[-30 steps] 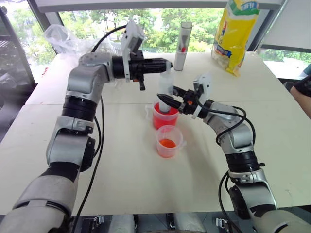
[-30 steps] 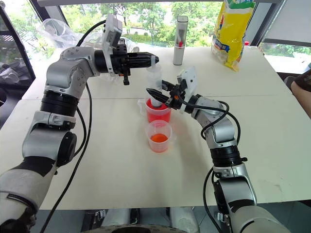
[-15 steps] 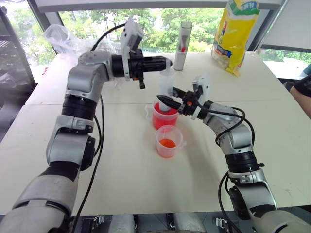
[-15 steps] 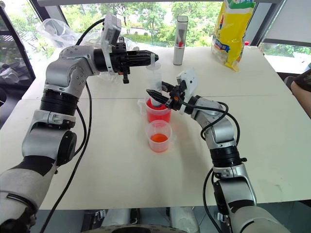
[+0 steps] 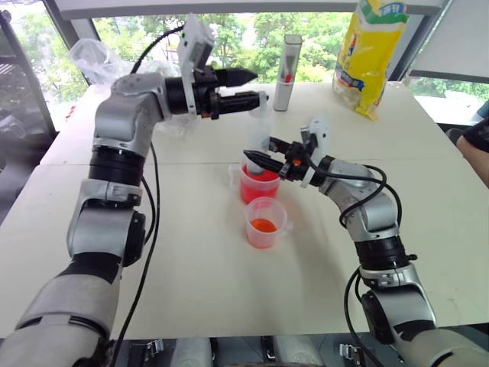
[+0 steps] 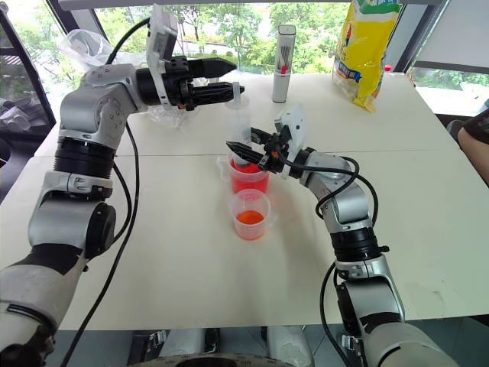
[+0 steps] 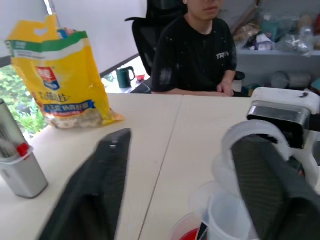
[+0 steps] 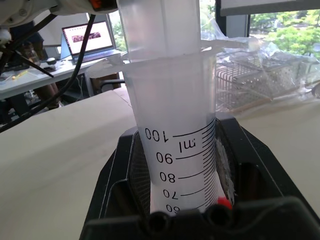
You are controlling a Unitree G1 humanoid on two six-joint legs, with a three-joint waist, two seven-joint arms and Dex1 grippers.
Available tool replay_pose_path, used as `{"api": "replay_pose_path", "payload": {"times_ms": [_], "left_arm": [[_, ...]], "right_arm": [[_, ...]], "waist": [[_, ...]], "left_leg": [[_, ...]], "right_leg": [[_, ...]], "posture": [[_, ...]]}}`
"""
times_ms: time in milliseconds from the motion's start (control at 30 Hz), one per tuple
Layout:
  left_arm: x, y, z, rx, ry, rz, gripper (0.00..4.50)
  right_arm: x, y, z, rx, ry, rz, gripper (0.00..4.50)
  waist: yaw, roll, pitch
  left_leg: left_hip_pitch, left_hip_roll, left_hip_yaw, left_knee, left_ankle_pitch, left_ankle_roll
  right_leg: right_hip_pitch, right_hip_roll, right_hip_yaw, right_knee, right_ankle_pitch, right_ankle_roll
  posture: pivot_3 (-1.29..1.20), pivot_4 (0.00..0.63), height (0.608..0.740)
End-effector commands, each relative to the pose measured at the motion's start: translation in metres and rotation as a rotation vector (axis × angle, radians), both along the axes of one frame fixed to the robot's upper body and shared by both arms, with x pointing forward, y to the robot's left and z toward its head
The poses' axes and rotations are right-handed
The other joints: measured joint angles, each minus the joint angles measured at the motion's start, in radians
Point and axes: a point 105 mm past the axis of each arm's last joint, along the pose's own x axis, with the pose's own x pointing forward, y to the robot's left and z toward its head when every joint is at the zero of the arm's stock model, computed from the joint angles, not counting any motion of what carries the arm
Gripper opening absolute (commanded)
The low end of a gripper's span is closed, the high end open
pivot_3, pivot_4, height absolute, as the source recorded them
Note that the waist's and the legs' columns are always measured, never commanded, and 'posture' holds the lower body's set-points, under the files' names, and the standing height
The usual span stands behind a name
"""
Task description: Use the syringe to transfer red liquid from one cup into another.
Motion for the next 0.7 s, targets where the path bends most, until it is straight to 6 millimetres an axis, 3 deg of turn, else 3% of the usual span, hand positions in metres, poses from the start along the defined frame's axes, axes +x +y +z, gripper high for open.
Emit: {"api": "replay_pose_path", "payload": {"times_ms": [33,433,700], "left_arm": [[-0.011,0.001,0.018,-0.024,-0.086,-0.018,4.45],[-0.006,0.061,0.001,-0.029,-0.043,0.182,4.45],[-0.019,0.093,-0.009,-0.035,-0.004,0.267,4.45]], "right_arm": [[-0.006,0.008,0.013,-0.018,-0.049,0.043,1.39],[0.001,-0.003,0.031,-0.018,-0.098,0.004,1.39],[0.004,-0.011,0.045,-0.003,-0.125,-0.021,1.39]], "waist": [[0.0,0.0,0.0],[0.0,0.0,0.0],[0.0,0.0,0.0]], "left_leg": [[0.0,0.0,0.0,0.0,0.0,0.0],[0.002,0.0,0.0,0.0,0.001,-0.001],[0.001,0.0,0.0,0.001,0.001,-0.001]], "right_leg": [[0.0,0.0,0.0,0.0,0.0,0.0],[-0.001,0.0,0.001,0.004,0.0,0.0],[0.0,0.0,0.001,0.004,0.0,0.0]], "posture": [[0.0,0.15,0.74],[0.0,0.15,0.74],[0.0,0.15,0.74]]}}
